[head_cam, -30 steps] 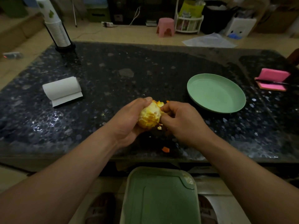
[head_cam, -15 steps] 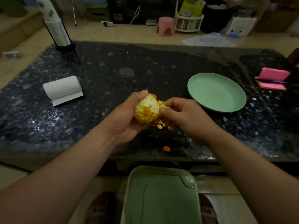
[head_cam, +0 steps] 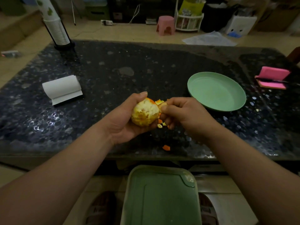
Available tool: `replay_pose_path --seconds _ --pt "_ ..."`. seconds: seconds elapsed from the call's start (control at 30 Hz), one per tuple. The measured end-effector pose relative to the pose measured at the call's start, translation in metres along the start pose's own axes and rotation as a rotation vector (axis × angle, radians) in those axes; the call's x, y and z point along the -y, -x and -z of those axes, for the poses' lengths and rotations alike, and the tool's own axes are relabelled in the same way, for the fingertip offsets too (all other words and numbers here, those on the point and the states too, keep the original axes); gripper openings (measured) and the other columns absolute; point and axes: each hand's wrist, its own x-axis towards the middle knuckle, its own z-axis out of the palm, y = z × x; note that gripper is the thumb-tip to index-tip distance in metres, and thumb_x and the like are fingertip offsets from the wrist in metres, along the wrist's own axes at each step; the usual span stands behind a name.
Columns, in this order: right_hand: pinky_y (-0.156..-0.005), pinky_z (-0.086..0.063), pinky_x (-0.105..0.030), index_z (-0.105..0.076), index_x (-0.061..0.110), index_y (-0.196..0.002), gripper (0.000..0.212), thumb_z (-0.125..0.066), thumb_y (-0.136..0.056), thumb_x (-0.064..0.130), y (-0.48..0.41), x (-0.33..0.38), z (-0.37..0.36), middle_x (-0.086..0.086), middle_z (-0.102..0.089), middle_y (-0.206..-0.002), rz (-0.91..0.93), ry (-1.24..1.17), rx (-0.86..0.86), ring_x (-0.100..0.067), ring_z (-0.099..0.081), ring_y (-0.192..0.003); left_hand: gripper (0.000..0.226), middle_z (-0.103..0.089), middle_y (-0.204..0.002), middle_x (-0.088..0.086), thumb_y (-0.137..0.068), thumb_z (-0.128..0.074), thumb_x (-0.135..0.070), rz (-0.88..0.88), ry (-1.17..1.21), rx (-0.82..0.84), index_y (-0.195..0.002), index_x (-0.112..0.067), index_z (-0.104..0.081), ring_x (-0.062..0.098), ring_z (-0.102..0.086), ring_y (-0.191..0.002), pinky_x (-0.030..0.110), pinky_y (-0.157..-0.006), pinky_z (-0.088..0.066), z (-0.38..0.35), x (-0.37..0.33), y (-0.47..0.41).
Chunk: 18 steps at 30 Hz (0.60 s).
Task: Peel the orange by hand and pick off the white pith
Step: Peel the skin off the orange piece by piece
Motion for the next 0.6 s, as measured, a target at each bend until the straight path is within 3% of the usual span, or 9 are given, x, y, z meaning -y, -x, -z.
replay_pose_path --seconds 0.13,0.2,0.3,0.4,0.5,0.6 --pt "-0.055 -0.050 -0.021 -0.076 0.002 -0.106 0.017 -0.060 -0.105 0.009 -0.010 -0.014 0.006 -0.005 -0.071 -0.076 -0.145 -0.267 0.034 -0.010 -0.061 -0.061 0.046 -0.073 -0.096 0.017 -0.090 -0.064 -0.048 0.045 0.106 0.018 -0.104 -0.006 -0.075 0.026 -0.072 -0.080 0.037 -0.071 -0.063 0.003 -0.003 0.000" --pt "-0.059 -0.053 -0.024 -0.077 0.003 -0.110 0.021 -0.059 -0.108 0.015 -0.013 -0.021 0.010 -0.002 -0.073 -0.076 -0.139 -0.053 0.007 -0.010 -0.064 -0.063 0.050 -0.074 -0.096 0.017 -0.089 -0.067 -0.049 0.042 0.102 0.000 -0.115 -0.005 -0.068 0.027 -0.073 -0.081 0.039 -0.072 -0.064 0.002 -0.005 -0.002" --pt "-0.059 -0.053 -0.020 -0.079 0.024 -0.118 0.024 -0.057 -0.110 0.027 -0.013 -0.025 0.009 0.006 -0.076 -0.088 -0.051 0.502 -0.064 -0.009 -0.071 -0.066 0.048 -0.075 -0.102 0.019 -0.095 -0.064 -0.045 0.048 0.089 -0.029 -0.122 -0.005 -0.064 0.031 -0.074 -0.086 0.045 -0.083 -0.060 0.006 -0.002 -0.006" --pt "-0.063 -0.048 -0.007 -0.076 0.034 -0.128 0.026 -0.062 -0.107 0.033 -0.012 -0.022 0.004 0.012 -0.067 -0.110 0.041 0.653 -0.130 -0.003 -0.068 -0.084 0.041 -0.074 -0.105 0.019 -0.101 -0.051 -0.037 0.079 0.038 -0.025 -0.123 -0.005 -0.064 0.031 -0.072 -0.087 0.045 -0.086 -0.059 0.007 0.000 -0.007" --pt "-0.063 -0.053 -0.019 -0.080 0.032 -0.110 0.015 -0.066 -0.104 0.036 -0.007 -0.009 0.005 0.008 -0.071 -0.100 0.099 0.482 -0.190 -0.010 -0.069 -0.082 0.038 -0.073 -0.114 0.017 -0.104 -0.053 -0.038 0.056 -0.020 -0.008 -0.125 -0.009 -0.066 0.028 -0.071 -0.097 0.044 -0.087 -0.060 0.005 0.002 -0.007" --pt "-0.063 -0.064 -0.035 -0.078 0.024 -0.112 0.017 -0.067 -0.104 0.034 0.000 0.002 0.007 0.004 -0.077 -0.089 0.077 0.287 -0.065 -0.013 -0.073 -0.075 0.043 -0.075 -0.116 0.012 -0.097 -0.062 -0.047 0.028 -0.089 0.000 -0.124 -0.014 -0.070 0.024 -0.072 -0.101 0.042 -0.086 -0.061 0.002 0.003 -0.009"
